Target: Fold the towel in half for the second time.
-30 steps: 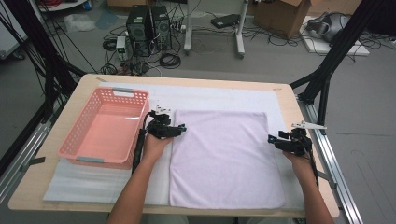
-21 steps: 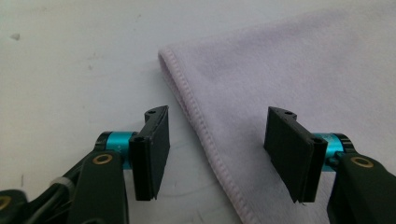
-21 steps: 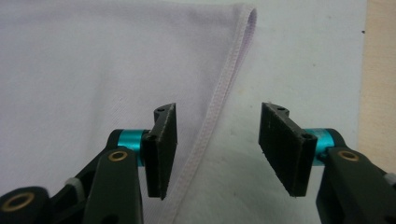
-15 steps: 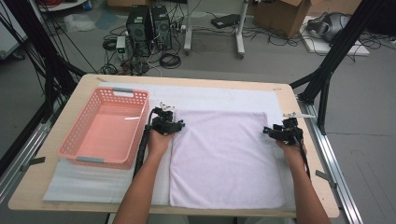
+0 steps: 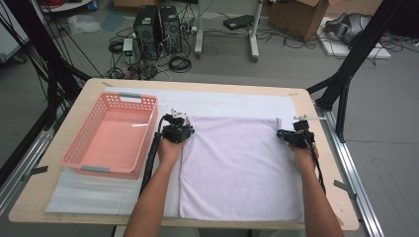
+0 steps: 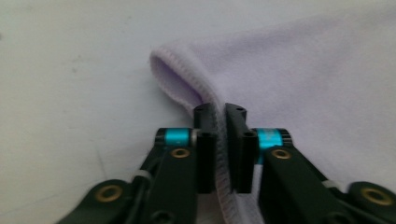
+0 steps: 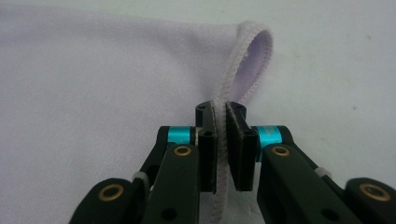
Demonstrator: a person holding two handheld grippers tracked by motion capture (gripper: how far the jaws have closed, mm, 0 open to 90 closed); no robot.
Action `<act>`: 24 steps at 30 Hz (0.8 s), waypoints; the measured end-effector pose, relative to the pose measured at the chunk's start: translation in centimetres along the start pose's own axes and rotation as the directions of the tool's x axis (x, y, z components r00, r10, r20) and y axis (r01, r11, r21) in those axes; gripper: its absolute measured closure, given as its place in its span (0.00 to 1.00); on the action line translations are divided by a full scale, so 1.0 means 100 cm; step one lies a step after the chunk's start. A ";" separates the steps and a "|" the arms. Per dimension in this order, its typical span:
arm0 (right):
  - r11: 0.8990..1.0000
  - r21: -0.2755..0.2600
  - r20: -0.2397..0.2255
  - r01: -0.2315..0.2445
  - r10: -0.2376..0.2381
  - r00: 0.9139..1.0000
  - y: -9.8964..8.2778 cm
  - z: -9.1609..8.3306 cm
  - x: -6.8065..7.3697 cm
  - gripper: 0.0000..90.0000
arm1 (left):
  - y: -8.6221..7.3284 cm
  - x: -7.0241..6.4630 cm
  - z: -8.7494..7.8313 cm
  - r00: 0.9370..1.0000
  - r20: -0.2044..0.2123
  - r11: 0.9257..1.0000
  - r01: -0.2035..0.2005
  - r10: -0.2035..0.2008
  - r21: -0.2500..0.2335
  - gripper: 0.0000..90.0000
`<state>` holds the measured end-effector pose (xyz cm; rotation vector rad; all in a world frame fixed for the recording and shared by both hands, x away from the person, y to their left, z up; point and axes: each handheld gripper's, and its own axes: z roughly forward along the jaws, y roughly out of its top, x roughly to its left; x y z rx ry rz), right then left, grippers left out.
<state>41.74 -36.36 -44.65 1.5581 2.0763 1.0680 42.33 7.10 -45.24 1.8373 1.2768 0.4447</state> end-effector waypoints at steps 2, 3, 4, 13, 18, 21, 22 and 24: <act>1.000 -0.001 -0.009 -0.011 0.011 1.000 0.000 -0.002 -0.001 0.95 | 0.000 -0.002 0.000 1.000 -0.014 1.000 0.012 -0.013 -0.009 0.94; 1.000 -0.012 -0.012 -0.016 0.015 1.000 -0.001 -0.003 -0.002 0.95 | 0.000 -0.002 -0.002 1.000 -0.014 1.000 0.018 -0.019 -0.013 0.94; 1.000 -0.017 -0.016 -0.023 0.022 1.000 -0.001 -0.006 -0.002 0.95 | 0.000 -0.001 -0.003 0.999 -0.005 0.999 0.037 -0.037 -0.022 0.94; 0.996 -0.079 -0.084 -0.049 0.042 0.996 -0.006 -0.028 -0.004 0.95 | 0.002 -0.001 -0.028 0.995 0.056 0.992 0.086 -0.082 -0.088 0.94; 0.993 -0.107 -0.116 -0.052 0.040 0.992 -0.012 -0.042 0.000 0.95 | 0.000 -0.005 -0.045 0.995 0.085 0.997 0.057 -0.052 -0.053 0.94; 0.992 -0.113 -0.133 -0.053 0.037 0.990 -0.018 -0.052 0.003 0.95 | -0.004 -0.011 -0.057 0.993 0.106 0.995 0.054 -0.044 -0.090 0.94; 0.992 -0.116 -0.135 -0.051 0.035 0.990 -0.019 -0.055 0.004 0.95 | -0.006 -0.012 -0.060 0.993 0.112 0.994 0.054 -0.044 -0.091 0.94; 0.992 -0.120 -0.142 -0.042 0.025 0.990 -0.023 -0.062 0.006 0.95 | -0.013 -0.014 -0.067 0.992 0.122 0.994 0.056 -0.045 -0.089 0.94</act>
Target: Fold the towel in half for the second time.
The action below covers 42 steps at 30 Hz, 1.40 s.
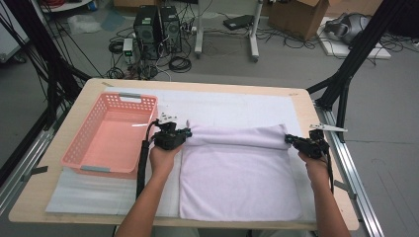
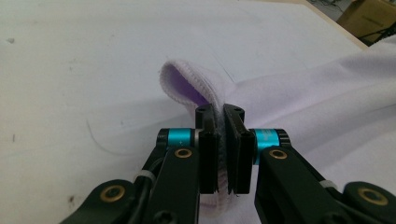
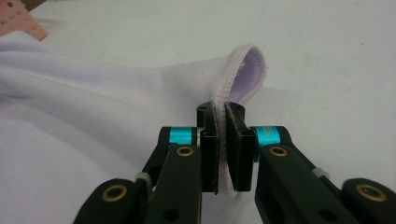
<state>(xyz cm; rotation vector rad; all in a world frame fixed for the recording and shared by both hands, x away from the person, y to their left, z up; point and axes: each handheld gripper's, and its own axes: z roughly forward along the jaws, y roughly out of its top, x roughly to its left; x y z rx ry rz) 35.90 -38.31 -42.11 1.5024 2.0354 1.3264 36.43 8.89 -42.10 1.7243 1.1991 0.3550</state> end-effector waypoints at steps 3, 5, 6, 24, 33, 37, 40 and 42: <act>1.000 -0.013 -0.012 0.013 -0.014 1.000 -0.006 -0.010 0.006 0.95 | -0.010 -0.002 -0.010 1.000 0.018 1.000 -0.007 0.007 0.006 0.94; 1.000 -0.013 -0.016 0.019 -0.019 1.000 -0.010 -0.016 0.009 0.94 | -0.015 -0.005 -0.016 0.999 0.023 1.000 -0.027 0.027 0.000 0.94; 1.000 -0.013 -0.020 0.022 -0.022 1.000 -0.012 -0.019 0.010 0.94 | -0.017 -0.006 -0.019 0.999 0.033 1.000 -0.022 0.022 -0.006 0.94; 0.998 0.005 -0.059 0.063 -0.063 0.996 -0.057 -0.057 0.028 0.94 | -0.067 -0.025 -0.059 0.990 0.113 0.997 -0.081 0.080 0.005 0.84; 1.000 0.003 0.007 0.029 -0.029 1.000 -0.042 -0.049 0.028 0.54 | -0.036 -0.012 -0.042 0.996 0.087 1.000 0.004 -0.001 -0.029 0.40; 1.000 0.007 0.035 0.000 0.000 0.999 -0.023 -0.033 0.025 0.47 | -0.025 -0.004 -0.021 0.996 0.077 0.999 0.037 -0.038 0.012 0.41; 0.998 0.058 0.051 -0.007 0.004 0.999 -0.013 -0.018 0.023 0.47 | -0.024 0.001 -0.008 0.994 0.075 0.995 0.068 -0.073 0.068 0.46; 0.995 0.102 0.049 -0.001 -0.004 0.999 -0.011 -0.010 0.022 0.60 | -0.027 0.001 -0.003 0.994 0.090 0.992 0.050 -0.060 0.114 0.62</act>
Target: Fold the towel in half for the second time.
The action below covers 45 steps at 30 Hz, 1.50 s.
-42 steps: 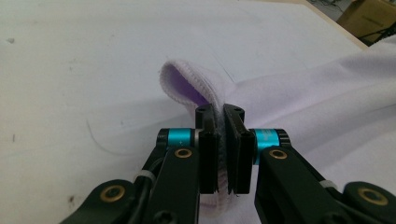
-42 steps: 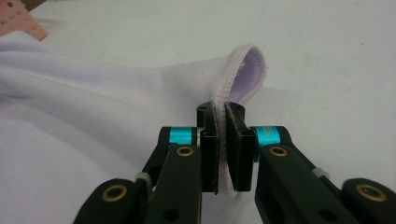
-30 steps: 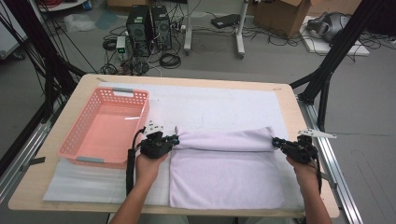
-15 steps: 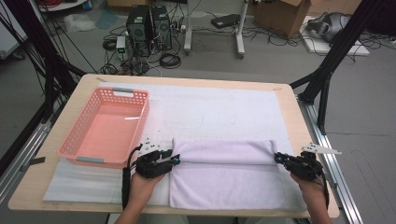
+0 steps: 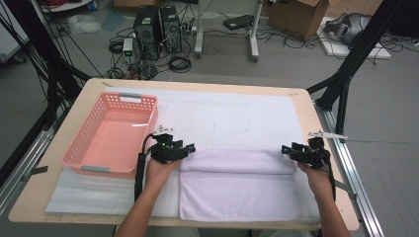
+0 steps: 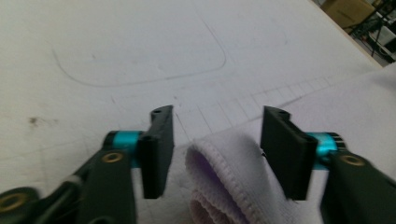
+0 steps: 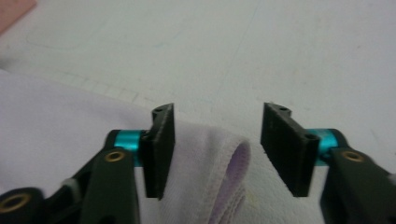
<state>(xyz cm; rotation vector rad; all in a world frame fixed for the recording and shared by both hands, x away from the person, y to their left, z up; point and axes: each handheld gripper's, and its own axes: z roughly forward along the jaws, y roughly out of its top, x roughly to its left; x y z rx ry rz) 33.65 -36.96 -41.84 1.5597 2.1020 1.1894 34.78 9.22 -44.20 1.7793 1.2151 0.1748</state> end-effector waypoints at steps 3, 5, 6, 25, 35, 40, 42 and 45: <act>1.000 0.008 -0.018 0.017 -0.017 1.000 -0.001 0.000 -0.001 0.89 | -0.002 -0.005 -0.001 0.999 0.000 0.999 -0.033 0.033 0.023 0.91; 0.999 -0.035 -0.017 0.037 -0.037 0.999 -0.005 -0.007 -0.001 0.93 | 0.000 -0.008 -0.006 0.999 0.000 0.999 -0.038 0.038 -0.015 0.92; 0.998 -0.038 -0.016 0.042 -0.043 0.999 -0.006 -0.010 0.000 0.93 | 0.000 -0.009 -0.010 0.999 0.007 0.999 -0.041 0.041 -0.034 0.92; 0.981 -0.149 -0.072 0.124 -0.136 0.988 -0.074 -0.077 0.022 0.88 | -0.063 -0.044 -0.075 0.983 0.096 0.981 -0.140 0.154 -0.138 0.73; 0.987 -0.144 -0.050 0.078 -0.086 0.995 -0.081 -0.084 0.027 0.57 | -0.077 -0.042 -0.080 0.990 0.082 0.989 -0.106 0.115 -0.107 0.55; 0.990 -0.089 -0.047 0.110 -0.115 0.992 -0.082 -0.069 0.029 0.87 | -0.079 -0.047 -0.073 0.988 0.062 0.989 -0.138 0.142 -0.056 0.90; 0.985 -0.089 -0.065 0.145 -0.151 0.986 -0.081 -0.071 0.031 0.92 | -0.078 -0.048 -0.077 0.985 0.076 0.986 -0.151 0.156 -0.067 0.93; 0.981 -0.118 -0.077 0.155 -0.164 0.983 -0.084 -0.082 0.032 0.93 | -0.078 -0.050 -0.087 0.983 0.100 0.984 -0.146 0.156 -0.106 0.93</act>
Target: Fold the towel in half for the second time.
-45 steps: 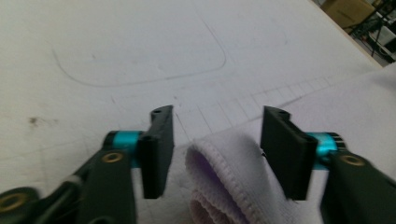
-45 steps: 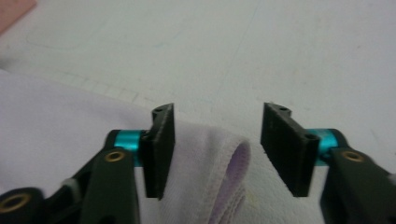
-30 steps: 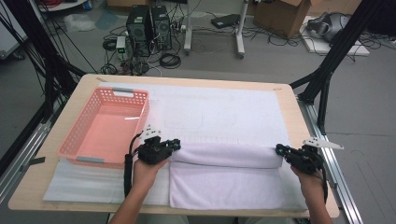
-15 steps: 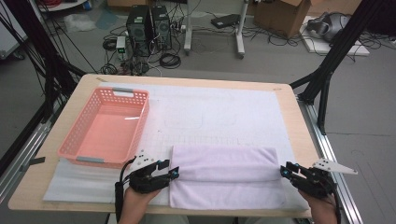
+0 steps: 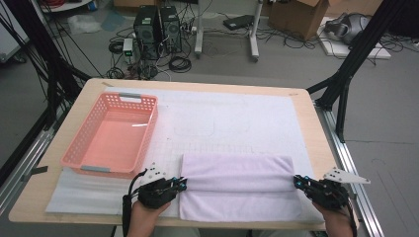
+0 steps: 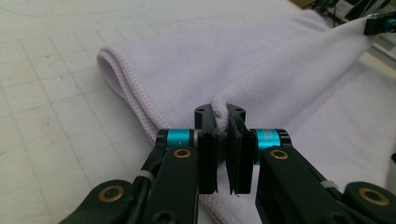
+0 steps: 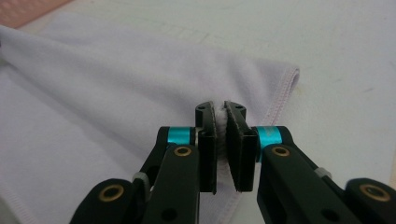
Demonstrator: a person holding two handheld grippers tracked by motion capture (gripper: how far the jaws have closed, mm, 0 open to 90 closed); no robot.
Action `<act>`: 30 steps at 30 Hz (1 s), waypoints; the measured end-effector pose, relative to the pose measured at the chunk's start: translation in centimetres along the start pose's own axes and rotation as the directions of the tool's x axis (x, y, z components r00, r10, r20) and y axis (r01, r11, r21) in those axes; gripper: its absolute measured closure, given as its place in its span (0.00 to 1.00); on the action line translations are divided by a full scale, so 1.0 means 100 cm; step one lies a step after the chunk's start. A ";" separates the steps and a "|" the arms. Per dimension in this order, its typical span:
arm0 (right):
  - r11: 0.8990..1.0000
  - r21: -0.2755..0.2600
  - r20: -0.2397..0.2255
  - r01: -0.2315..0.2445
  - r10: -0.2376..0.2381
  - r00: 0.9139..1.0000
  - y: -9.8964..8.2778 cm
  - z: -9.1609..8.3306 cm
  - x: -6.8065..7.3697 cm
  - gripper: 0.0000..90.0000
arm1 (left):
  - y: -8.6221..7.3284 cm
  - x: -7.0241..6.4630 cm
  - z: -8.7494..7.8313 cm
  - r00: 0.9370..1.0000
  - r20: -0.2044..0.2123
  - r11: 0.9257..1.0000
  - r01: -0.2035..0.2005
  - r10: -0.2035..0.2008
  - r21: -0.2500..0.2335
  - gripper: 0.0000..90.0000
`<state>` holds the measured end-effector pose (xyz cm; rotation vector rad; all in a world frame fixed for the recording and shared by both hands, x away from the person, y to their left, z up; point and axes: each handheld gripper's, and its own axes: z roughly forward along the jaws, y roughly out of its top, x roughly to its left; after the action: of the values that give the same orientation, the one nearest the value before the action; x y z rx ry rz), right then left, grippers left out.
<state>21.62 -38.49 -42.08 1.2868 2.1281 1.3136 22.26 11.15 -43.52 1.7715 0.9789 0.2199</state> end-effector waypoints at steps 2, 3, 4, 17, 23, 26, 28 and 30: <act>0.999 -0.038 -0.017 -0.008 0.007 1.000 -0.001 -0.011 0.001 0.93 | 0.000 -0.003 -0.007 1.000 0.006 1.000 -0.006 0.006 -0.022 0.93; 0.998 -0.059 -0.025 -0.009 0.007 1.000 -0.003 -0.016 0.002 0.93 | 0.000 -0.005 -0.010 1.000 0.015 0.999 -0.012 0.012 -0.030 0.93; 0.997 -0.071 -0.032 -0.010 0.008 0.999 -0.004 -0.021 0.003 0.93 | -0.001 -0.007 -0.012 1.000 0.024 0.999 -0.017 0.018 -0.030 0.93; 0.998 -0.047 -0.035 -0.030 0.029 0.999 -0.014 -0.033 0.010 0.65 | -0.005 -0.010 -0.016 0.999 0.032 0.998 -0.005 0.007 -0.063 0.48; 0.997 0.077 0.060 0.018 -0.022 0.998 -0.014 0.001 0.015 0.63 | -0.005 0.003 0.006 0.998 -0.063 1.000 0.012 -0.013 -0.015 0.47; 0.996 0.084 0.093 -0.003 -0.005 0.996 -0.013 0.009 0.011 0.60 | 0.002 0.012 0.017 0.996 -0.087 1.000 0.027 -0.028 -0.013 0.47; 0.998 0.069 0.110 -0.012 0.005 0.994 -0.008 0.012 0.006 0.59 | 0.009 0.018 0.023 0.994 -0.104 0.999 0.034 -0.036 -0.027 0.46; 0.999 0.048 0.129 -0.022 0.015 0.992 -0.002 0.017 -0.001 0.54 | 0.018 0.026 0.031 0.991 -0.126 0.999 0.040 -0.042 -0.021 0.44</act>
<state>22.69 -37.72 -43.14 1.3752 2.0769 1.1587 26.60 10.58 -44.08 1.7358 1.0991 0.3168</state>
